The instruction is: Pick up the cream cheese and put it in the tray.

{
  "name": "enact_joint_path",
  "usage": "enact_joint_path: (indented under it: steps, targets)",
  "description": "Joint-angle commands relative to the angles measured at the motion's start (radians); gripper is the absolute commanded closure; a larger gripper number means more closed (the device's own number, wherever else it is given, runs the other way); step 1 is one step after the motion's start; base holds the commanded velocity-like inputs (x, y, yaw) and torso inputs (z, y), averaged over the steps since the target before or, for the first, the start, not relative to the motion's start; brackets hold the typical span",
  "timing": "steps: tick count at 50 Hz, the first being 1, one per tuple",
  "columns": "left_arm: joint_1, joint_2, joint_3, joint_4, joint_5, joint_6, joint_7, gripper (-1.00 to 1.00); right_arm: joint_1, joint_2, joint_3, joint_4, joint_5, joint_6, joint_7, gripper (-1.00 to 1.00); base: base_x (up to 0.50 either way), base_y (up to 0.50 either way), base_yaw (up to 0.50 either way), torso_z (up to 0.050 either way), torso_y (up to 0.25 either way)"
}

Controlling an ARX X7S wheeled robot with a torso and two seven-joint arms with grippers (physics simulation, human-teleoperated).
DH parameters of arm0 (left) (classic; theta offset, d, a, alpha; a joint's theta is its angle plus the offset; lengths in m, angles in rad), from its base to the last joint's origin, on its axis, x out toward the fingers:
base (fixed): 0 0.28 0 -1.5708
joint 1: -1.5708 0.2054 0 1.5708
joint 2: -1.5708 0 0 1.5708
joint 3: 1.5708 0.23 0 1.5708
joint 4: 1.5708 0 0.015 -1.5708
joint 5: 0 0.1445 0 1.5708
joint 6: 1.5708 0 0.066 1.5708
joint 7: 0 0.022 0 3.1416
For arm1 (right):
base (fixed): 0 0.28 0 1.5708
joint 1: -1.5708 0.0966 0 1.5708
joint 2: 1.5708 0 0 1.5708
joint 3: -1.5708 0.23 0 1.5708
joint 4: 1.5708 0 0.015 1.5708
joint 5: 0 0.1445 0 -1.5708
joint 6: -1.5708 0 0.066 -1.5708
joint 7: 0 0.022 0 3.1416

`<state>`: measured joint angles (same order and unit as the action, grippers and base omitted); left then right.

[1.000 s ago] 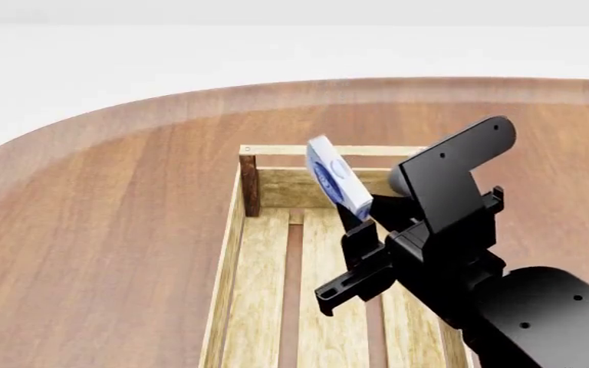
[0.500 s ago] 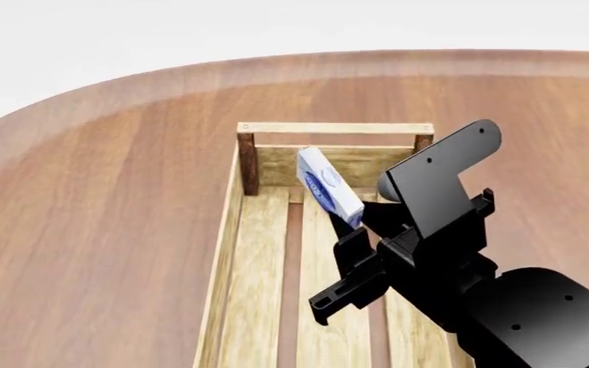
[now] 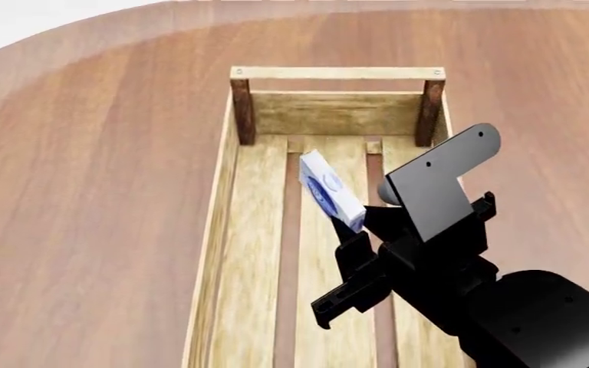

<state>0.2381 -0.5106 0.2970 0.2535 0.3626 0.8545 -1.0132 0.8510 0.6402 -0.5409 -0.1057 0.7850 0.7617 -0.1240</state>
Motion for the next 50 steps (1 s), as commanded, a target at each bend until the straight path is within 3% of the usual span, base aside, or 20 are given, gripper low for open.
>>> enact_joint_path:
  steps: [1,50]
  targets:
    - [0.001,-0.003,-0.001,0.001,0.001,0.004,-0.008,-1.00,0.008,0.002,0.005,-0.006,-0.004,-0.001,-0.004,1.00,0.00,0.00,0.00,0.000,-0.156]
    - [-0.003,-0.011,0.008,-0.001,0.010,0.005,-0.026,-1.00,0.011,-0.005,-0.034,0.024,-0.023,0.001,-0.018,1.00,0.00,0.00,0.00,0.000,-0.153]
